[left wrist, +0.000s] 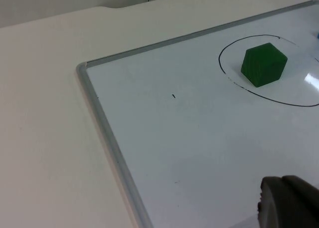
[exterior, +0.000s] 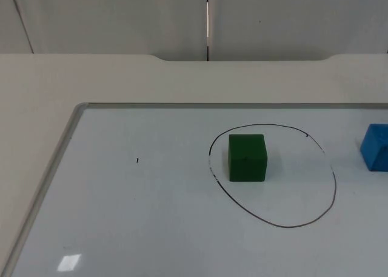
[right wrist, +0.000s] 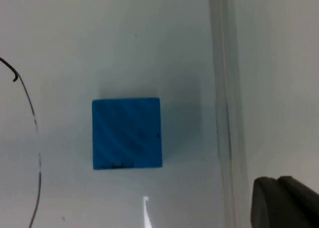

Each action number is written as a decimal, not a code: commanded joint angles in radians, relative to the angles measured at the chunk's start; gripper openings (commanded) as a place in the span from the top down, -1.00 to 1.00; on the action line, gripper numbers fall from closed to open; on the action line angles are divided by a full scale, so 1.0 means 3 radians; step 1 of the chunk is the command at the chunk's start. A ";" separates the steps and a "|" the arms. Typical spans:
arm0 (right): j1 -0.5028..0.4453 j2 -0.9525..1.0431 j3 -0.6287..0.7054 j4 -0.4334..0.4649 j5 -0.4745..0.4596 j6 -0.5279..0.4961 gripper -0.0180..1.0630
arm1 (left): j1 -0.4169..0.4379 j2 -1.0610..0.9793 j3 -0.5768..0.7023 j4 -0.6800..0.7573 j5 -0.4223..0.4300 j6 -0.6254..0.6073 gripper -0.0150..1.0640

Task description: Push the two cubes into the marked area.

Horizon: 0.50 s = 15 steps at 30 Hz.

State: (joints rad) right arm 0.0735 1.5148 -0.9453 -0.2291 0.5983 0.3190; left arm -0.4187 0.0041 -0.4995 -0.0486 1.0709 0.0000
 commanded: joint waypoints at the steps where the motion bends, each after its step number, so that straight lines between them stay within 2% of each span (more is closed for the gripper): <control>1: -0.0026 0.0073 -0.0036 -0.0005 -0.0193 0.0016 0.97 | 0.0004 -0.0014 0.0017 0.0022 0.0010 -0.0020 0.98; 7: -0.0026 0.0243 -0.0036 -0.0049 -0.0494 0.0016 0.97 | 0.0004 -0.0014 0.0017 0.0022 0.0010 -0.0020 0.98; 15: -0.0026 0.0310 0.0012 -0.0034 -0.0741 0.0084 0.97 | 0.0004 -0.0014 0.0017 0.0022 0.0010 -0.0020 0.98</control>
State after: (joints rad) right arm 0.0735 1.5996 -0.9453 -0.2376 0.4030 0.3360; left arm -0.4187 0.0041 -0.4995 -0.0486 1.0709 0.0000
